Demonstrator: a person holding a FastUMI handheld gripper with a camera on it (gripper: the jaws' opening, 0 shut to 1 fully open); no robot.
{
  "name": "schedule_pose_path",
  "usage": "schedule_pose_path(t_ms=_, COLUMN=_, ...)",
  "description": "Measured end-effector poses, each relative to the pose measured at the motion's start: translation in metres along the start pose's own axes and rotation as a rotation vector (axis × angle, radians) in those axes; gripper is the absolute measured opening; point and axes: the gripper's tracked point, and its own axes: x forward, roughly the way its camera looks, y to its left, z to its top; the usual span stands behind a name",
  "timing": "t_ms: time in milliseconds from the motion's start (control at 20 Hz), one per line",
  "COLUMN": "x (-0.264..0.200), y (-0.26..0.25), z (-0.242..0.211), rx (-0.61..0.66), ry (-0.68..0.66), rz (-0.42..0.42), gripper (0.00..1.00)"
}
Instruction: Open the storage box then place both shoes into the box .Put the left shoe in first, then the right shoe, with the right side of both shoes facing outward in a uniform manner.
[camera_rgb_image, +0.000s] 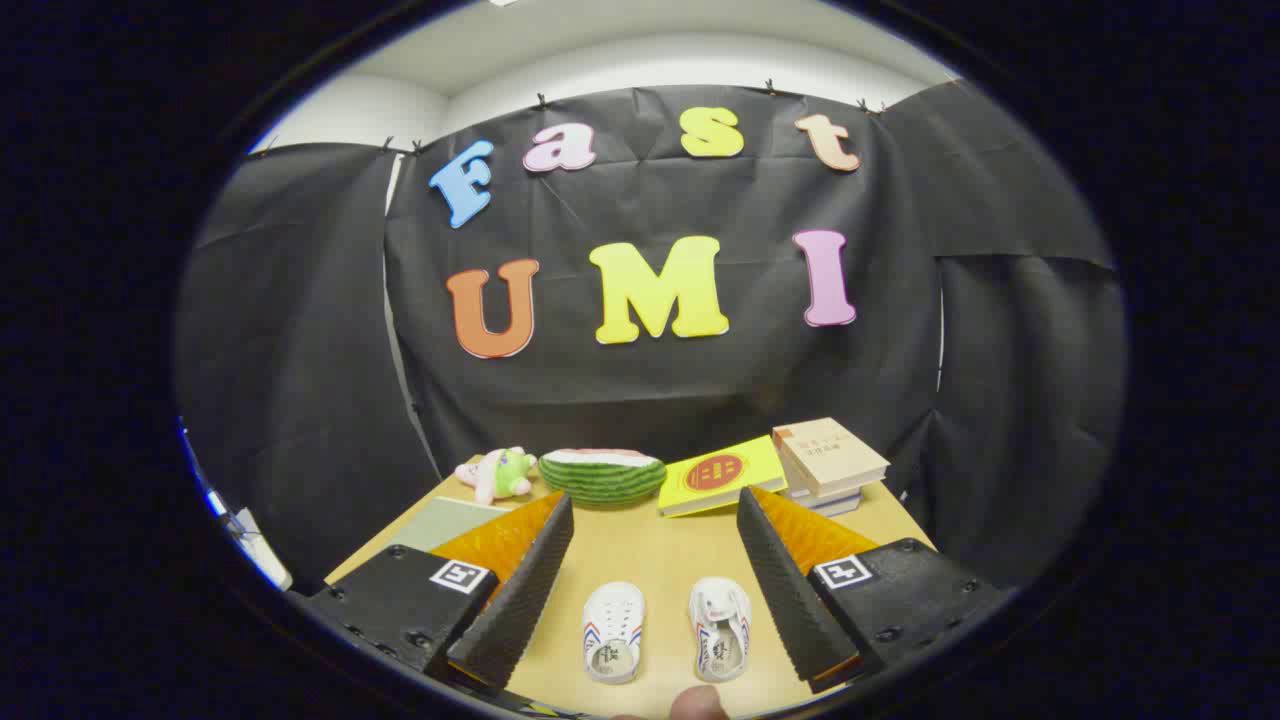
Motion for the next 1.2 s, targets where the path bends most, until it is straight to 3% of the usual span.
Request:
schedule_pose_path(t_ms=500, x=-0.002, y=0.026, z=-0.013, rx=-0.006, ry=0.04, rz=0.092, gripper=1.0)
schedule_pose_path(t_ms=1200, x=0.003, y=0.038, z=-0.028, rx=-0.01, ry=0.074, rz=0.135, gripper=1.0)
